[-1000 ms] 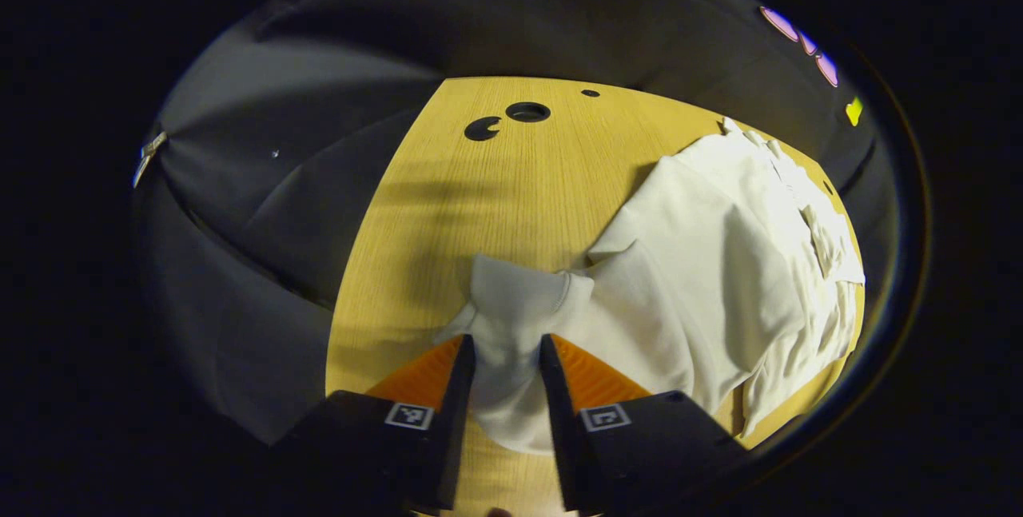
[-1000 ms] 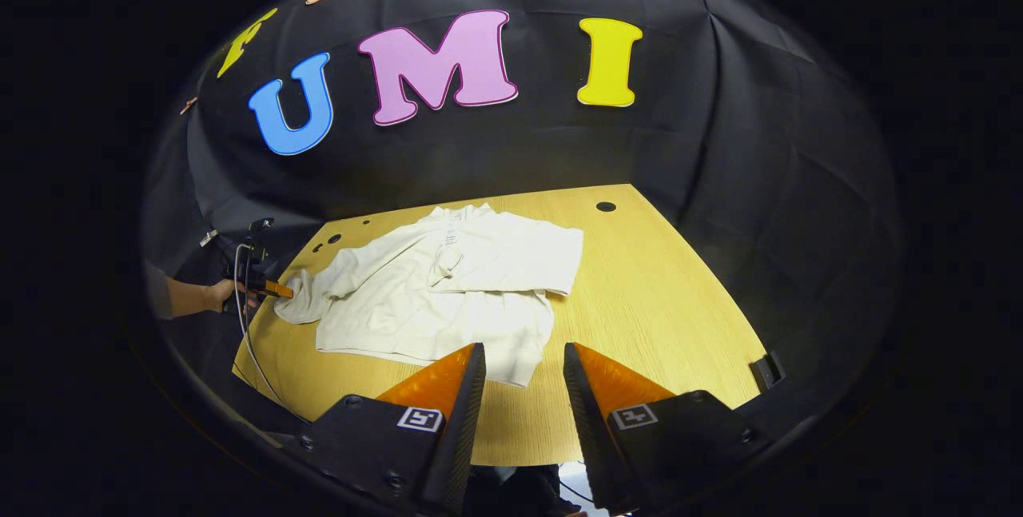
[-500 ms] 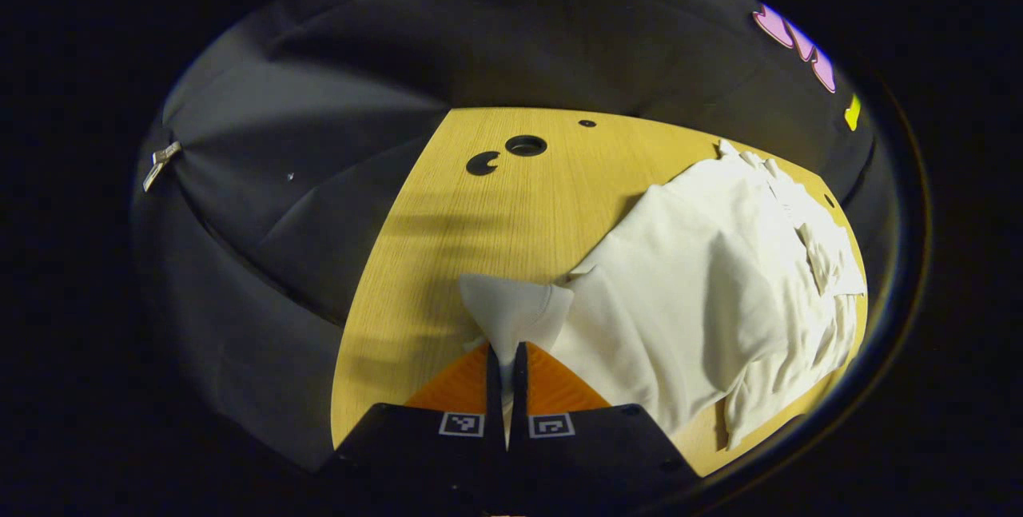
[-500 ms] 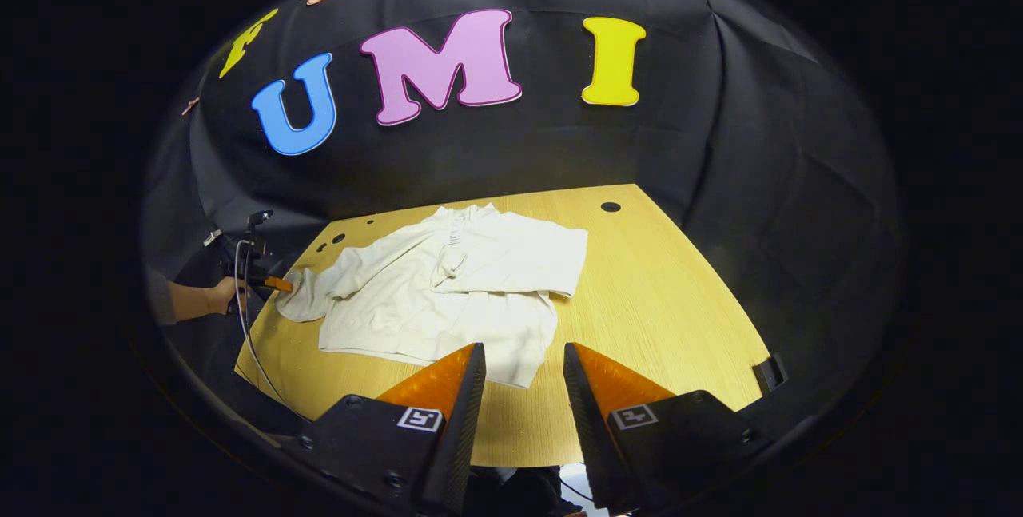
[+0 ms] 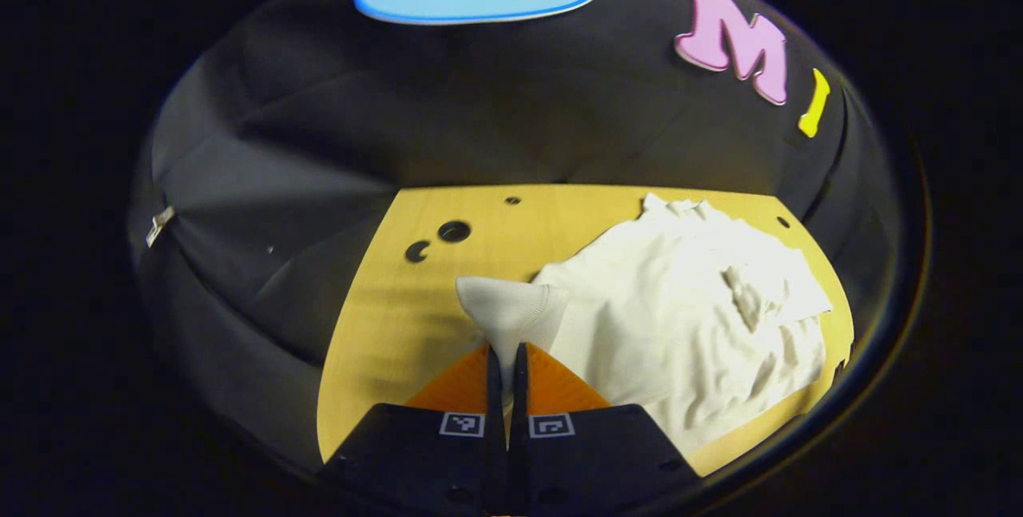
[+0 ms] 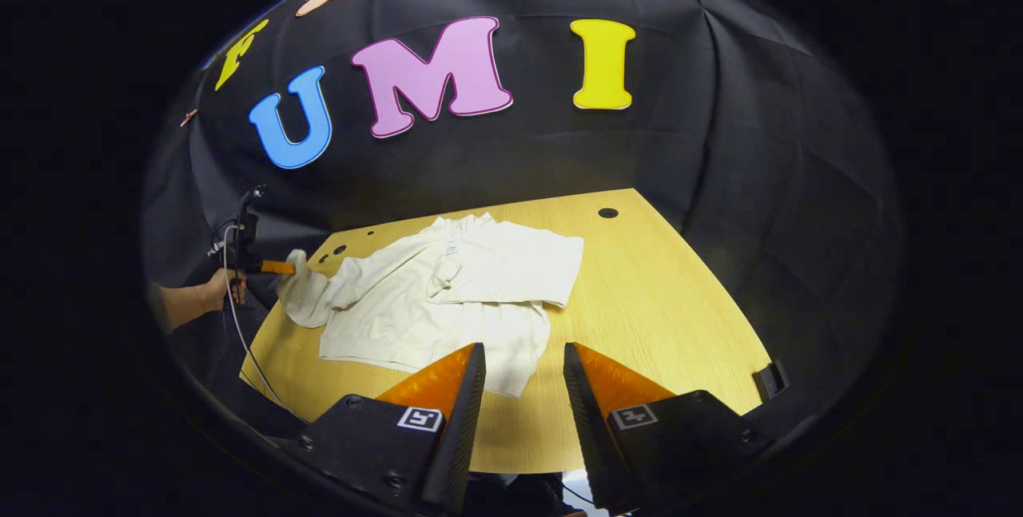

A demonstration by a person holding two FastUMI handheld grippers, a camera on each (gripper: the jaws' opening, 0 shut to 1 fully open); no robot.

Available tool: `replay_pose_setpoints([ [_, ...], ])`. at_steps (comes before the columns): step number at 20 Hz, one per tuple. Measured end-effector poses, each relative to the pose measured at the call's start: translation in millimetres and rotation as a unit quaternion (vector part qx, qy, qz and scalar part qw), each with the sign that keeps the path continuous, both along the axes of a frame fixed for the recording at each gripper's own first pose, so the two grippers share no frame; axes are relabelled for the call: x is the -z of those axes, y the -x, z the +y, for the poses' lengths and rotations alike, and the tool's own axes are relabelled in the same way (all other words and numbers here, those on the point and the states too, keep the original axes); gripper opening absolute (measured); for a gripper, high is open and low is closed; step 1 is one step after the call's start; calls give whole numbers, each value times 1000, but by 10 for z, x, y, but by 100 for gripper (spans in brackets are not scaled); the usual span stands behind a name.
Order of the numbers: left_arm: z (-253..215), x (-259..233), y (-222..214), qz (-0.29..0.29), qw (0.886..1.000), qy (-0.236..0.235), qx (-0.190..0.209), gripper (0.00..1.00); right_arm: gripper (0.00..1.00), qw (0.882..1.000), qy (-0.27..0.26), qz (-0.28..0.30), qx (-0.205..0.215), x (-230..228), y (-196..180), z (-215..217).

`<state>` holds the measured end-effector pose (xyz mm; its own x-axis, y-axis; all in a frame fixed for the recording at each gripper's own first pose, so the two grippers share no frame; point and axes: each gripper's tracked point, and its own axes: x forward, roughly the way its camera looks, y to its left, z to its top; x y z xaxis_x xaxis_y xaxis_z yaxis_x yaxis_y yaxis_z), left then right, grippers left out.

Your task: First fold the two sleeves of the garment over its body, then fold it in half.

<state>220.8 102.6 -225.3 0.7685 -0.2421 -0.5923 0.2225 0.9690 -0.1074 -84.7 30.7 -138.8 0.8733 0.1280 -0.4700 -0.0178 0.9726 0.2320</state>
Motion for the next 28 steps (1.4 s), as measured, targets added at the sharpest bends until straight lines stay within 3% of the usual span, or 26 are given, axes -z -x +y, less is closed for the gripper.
replay_pose_setpoints([
  [1, -195, -121, -11, -7, 1000, 6, 13, 1, 61, 1000, -2, 0, 2, 0, 0, -30],
  [2, -376, -240, -43, -16, 1000, 11, 23, 6, 61, 1000, -5, -2, 3, -1, -3, -65],
  [10, -1849, -780, -119, -51, 992, 24, 116, 6, 61, 1000, -13, -5, 21, 28, 53, -355],
  [21, -3682, -752, 74, -38, 974, 39, 220, 6, 61, 999, -14, -1, 47, 108, 183, -775],
  [28, -4478, -287, 161, -8, 966, 7, 260, 6, 61, 997, -15, 11, 70, 215, 239, -1056],
])
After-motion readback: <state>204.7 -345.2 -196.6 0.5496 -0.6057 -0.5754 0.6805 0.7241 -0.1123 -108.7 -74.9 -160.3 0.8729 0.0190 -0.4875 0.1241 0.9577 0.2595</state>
